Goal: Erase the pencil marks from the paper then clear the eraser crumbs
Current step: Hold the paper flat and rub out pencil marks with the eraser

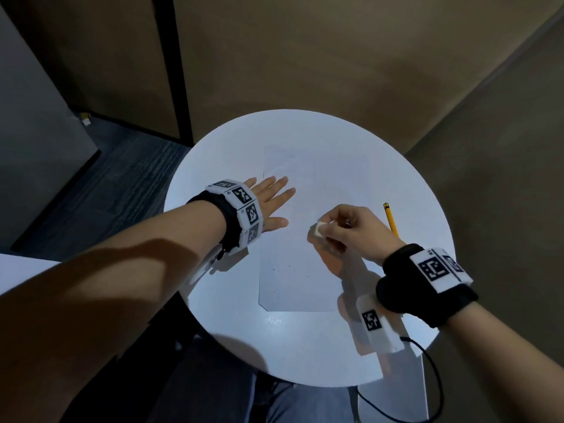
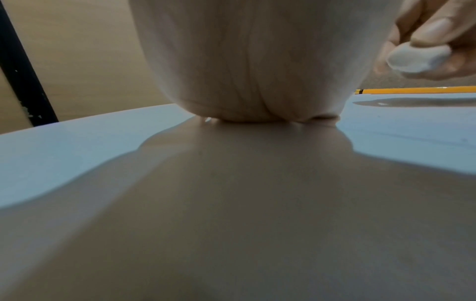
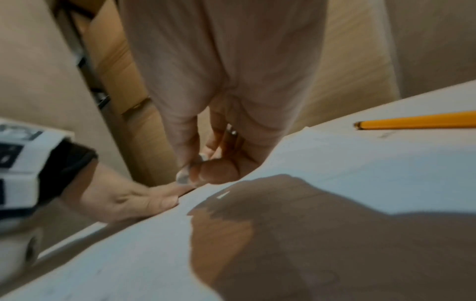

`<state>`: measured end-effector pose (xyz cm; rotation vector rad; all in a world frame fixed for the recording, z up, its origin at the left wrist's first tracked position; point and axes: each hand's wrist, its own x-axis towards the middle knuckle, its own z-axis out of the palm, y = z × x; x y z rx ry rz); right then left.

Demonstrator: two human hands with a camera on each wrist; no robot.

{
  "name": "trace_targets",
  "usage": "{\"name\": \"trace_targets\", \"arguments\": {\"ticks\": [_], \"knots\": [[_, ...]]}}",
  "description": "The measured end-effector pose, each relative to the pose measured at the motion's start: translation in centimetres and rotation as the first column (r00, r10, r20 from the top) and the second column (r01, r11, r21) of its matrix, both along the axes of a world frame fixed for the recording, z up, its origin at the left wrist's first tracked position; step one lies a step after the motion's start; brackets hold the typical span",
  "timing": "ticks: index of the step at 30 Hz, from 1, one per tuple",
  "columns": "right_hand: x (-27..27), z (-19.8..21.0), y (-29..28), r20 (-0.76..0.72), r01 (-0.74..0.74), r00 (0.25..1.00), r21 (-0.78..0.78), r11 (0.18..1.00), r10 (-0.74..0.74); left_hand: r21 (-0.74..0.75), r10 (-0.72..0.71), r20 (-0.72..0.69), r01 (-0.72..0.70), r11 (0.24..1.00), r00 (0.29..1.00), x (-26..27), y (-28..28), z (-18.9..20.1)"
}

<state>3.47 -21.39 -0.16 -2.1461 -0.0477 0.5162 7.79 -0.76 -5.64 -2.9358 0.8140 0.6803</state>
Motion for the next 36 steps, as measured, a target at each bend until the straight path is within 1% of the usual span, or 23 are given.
{"name": "trace_targets", "arguments": {"ticks": [2,3,6,9,10,12,13,14,15,17,18,19,21,23,24,25,28,29,31,34,35,36], "knots": [[-0.2,-0.2,1.0,0.018,-0.115,0.993,-0.088,0.989,0.117,0.0,-0.001,-0.01,0.001,1.0,1.0,0.0,-0.1,0.0],[-0.2,-0.4,1.5,0.033,-0.148,0.988,-0.129,0.981,0.153,0.002,-0.001,-0.014,0.001,1.0,1.0,0.0,-0.1,0.0],[-0.4,-0.9,2.6,0.109,-0.192,0.969,-0.22,0.956,0.22,0.0,0.003,-0.014,-0.003,1.0,1.0,0.0,-0.1,-0.1],[-1.4,-1.1,2.4,0.154,-0.29,0.926,-0.293,0.911,0.344,-0.008,0.005,-0.012,-0.005,1.0,1.0,0.0,-0.1,-0.2],[-1.8,-1.0,2.2,0.135,-0.339,0.907,-0.325,0.883,0.398,-0.01,0.007,-0.014,-0.007,1.0,1.0,-0.1,-0.1,-0.2],[-2.1,-0.2,2.1,0.05,-0.448,0.864,-0.377,0.811,0.501,-0.006,0.009,-0.015,-0.009,1.0,1.0,-0.1,-0.1,-0.2],[-1.8,0.1,2.2,0.016,-0.484,0.847,-0.389,0.783,0.532,-0.001,0.009,-0.017,-0.009,1.0,1.0,-0.1,-0.1,-0.2],[-1.3,0.4,2.4,0.014,-0.495,0.838,-0.403,0.77,0.545,0.002,0.009,-0.018,-0.009,1.0,1.0,-0.1,-0.1,-0.1],[-0.7,0.4,2.6,0.05,-0.47,0.844,-0.412,0.781,0.534,0.002,0.01,-0.018,-0.01,1.0,1.0,0.0,-0.1,0.0],[-0.1,0.2,3.1,0.158,-0.354,0.885,-0.383,0.853,0.439,-0.001,0.013,-0.015,-0.013,1.0,1.0,0.0,-0.2,0.0],[-0.2,0.0,3.1,0.187,-0.319,0.895,-0.37,0.873,0.406,-0.004,0.016,-0.016,-0.016,1.0,1.0,-0.1,-0.2,0.0],[-0.5,-0.3,3.0,0.193,-0.316,0.893,-0.376,0.871,0.407,-0.007,0.017,-0.016,-0.017,1.0,1.0,-0.1,-0.2,-0.1],[-1.5,-0.5,2.4,0.146,-0.392,0.866,-0.398,0.829,0.479,-0.009,0.015,-0.014,-0.015,1.0,1.0,-0.1,-0.2,-0.2],[-1.7,0.1,2.2,0.033,-0.487,0.837,-0.409,0.772,0.546,-0.008,0.013,-0.017,-0.013,1.0,1.0,-0.1,-0.1,-0.1],[-1.4,0.3,2.2,0.007,-0.504,0.831,-0.412,0.759,0.556,-0.007,0.013,-0.019,-0.013,1.0,1.0,-0.1,0.0,-0.1],[-0.9,0.4,2.3,0.022,-0.487,0.839,-0.415,0.769,0.544,-0.004,0.012,-0.017,-0.012,1.0,1.0,0.0,-0.1,0.0],[-0.4,0.0,2.9,0.173,-0.313,0.904,-0.355,0.881,0.391,-0.002,0.012,-0.013,-0.012,1.0,1.0,0.1,-0.2,-0.1],[-0.7,-0.2,2.9,0.197,-0.287,0.909,-0.346,0.893,0.369,-0.006,0.014,-0.016,-0.014,1.0,1.0,0.0,-0.2,-0.1],[-1.7,-0.6,2.3,0.185,-0.328,0.89,-0.375,0.867,0.417,-0.013,0.012,-0.02,-0.013,1.0,1.0,-0.1,-0.2,-0.1],[-2.4,0.1,1.9,0.033,-0.461,0.856,-0.402,0.791,0.516,-0.012,0.013,-0.022,-0.013,1.0,1.0,-0.2,-0.1,0.0],[-2.0,0.4,2.0,0.011,-0.471,0.854,-0.406,0.783,0.52,-0.01,0.014,-0.023,-0.014,1.0,1.0,-0.1,-0.1,0.0],[-1.5,0.4,2.1,0.029,-0.451,0.862,-0.413,0.791,0.507,-0.007,0.014,-0.022,-0.014,1.0,1.0,0.0,-0.2,-0.1]]}}
